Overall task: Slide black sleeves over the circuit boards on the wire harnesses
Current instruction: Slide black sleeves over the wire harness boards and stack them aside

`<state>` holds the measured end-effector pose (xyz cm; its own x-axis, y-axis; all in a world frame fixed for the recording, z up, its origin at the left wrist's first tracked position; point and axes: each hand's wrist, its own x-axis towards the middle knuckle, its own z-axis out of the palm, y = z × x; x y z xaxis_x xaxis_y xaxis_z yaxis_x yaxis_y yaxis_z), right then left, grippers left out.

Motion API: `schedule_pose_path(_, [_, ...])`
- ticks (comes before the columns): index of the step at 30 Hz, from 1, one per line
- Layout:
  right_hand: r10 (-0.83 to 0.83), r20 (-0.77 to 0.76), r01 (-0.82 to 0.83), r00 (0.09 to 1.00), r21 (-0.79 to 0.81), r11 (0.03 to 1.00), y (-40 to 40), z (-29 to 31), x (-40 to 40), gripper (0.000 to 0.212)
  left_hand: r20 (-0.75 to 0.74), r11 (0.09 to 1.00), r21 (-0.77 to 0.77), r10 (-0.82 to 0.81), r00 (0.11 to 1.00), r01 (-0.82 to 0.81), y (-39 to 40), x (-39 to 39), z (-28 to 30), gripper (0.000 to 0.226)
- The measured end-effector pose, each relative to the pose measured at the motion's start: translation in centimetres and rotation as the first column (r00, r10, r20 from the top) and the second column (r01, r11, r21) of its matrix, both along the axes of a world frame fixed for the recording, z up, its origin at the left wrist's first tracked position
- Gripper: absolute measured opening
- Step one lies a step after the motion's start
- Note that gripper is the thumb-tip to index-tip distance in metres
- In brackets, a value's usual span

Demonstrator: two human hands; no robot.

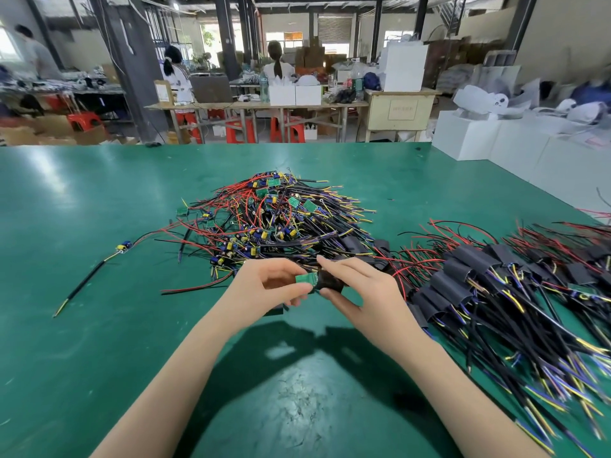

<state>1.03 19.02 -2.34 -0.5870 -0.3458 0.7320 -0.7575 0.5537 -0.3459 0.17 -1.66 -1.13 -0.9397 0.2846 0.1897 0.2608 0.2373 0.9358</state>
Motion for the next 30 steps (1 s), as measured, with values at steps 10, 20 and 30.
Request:
schedule_pose_path(10, [0.089,-0.019,-0.088,0.996,0.017,0.996,0.27,-0.20,-0.30,0.038,-0.027,1.000,-0.001,-0.022,0.999,0.022,0.22,0.27,0.21,0.024])
schedule_pose_path(20, [-0.039,0.054,0.049,0.998,-0.204,0.978,-0.04,0.02,-0.04,0.019,-0.056,0.993,0.115,0.017,0.998,-0.010,0.80,0.05,-0.22,0.016])
schedule_pose_path(30, [0.016,0.067,-0.019,0.998,0.038,0.999,0.18,0.24,-0.21,0.044,-0.073,0.992,0.122,0.026,0.997,-0.017,0.18,-0.16,-0.14,0.017])
